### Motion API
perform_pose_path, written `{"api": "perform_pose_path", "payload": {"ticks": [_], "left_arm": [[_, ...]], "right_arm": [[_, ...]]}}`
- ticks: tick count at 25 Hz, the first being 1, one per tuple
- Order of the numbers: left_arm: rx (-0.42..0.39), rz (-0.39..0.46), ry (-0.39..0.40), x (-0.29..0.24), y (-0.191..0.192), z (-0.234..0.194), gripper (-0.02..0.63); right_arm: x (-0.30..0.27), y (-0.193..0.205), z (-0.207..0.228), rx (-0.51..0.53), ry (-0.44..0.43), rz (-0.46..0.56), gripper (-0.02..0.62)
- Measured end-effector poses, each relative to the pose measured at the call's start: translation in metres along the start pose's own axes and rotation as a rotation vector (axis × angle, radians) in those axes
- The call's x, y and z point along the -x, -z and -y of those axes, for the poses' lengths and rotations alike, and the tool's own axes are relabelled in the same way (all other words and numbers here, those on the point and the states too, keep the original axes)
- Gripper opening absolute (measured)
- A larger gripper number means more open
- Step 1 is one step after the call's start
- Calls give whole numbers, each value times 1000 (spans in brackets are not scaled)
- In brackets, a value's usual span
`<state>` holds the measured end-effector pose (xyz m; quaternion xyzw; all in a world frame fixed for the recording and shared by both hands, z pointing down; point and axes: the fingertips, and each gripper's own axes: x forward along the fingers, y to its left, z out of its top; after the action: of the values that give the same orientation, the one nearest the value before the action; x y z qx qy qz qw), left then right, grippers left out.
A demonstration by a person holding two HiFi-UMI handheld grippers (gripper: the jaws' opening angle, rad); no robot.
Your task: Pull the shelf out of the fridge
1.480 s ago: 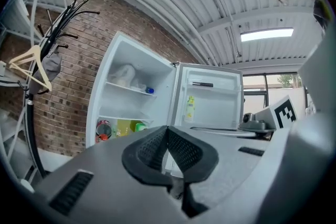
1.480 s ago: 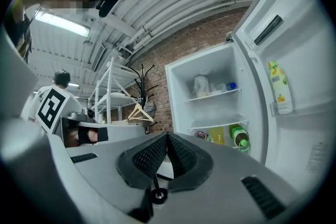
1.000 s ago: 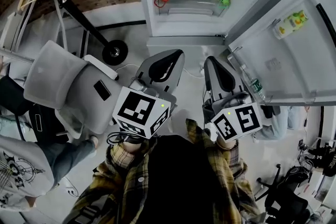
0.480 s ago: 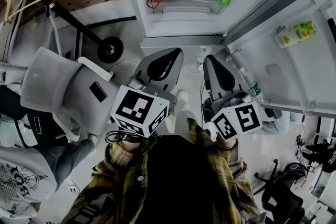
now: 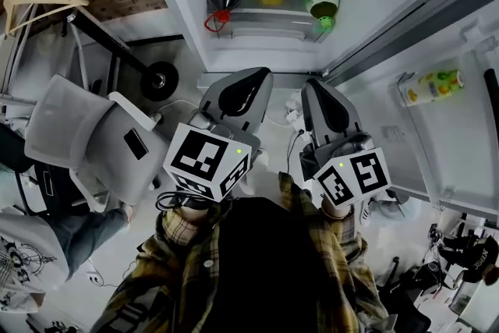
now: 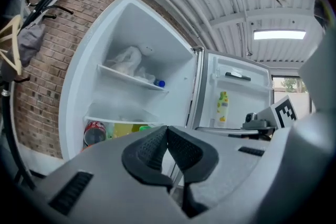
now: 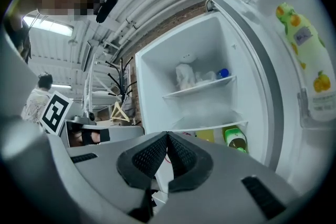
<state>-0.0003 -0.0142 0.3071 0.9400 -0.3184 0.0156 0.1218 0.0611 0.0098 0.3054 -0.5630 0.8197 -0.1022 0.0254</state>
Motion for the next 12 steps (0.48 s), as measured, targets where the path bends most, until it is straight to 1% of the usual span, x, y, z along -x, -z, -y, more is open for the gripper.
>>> {"api": "perform_pose_path", "payload": {"ticks": [7,12], "left_arm": [[4,39,-76,-26,-9,-1,5],[9,38,-131,-33,-8,-6,5]], "right_arm": [[-11,-12,30,14,-79,0,18],[-20,-12,40,3,-126,-6,18]]}}
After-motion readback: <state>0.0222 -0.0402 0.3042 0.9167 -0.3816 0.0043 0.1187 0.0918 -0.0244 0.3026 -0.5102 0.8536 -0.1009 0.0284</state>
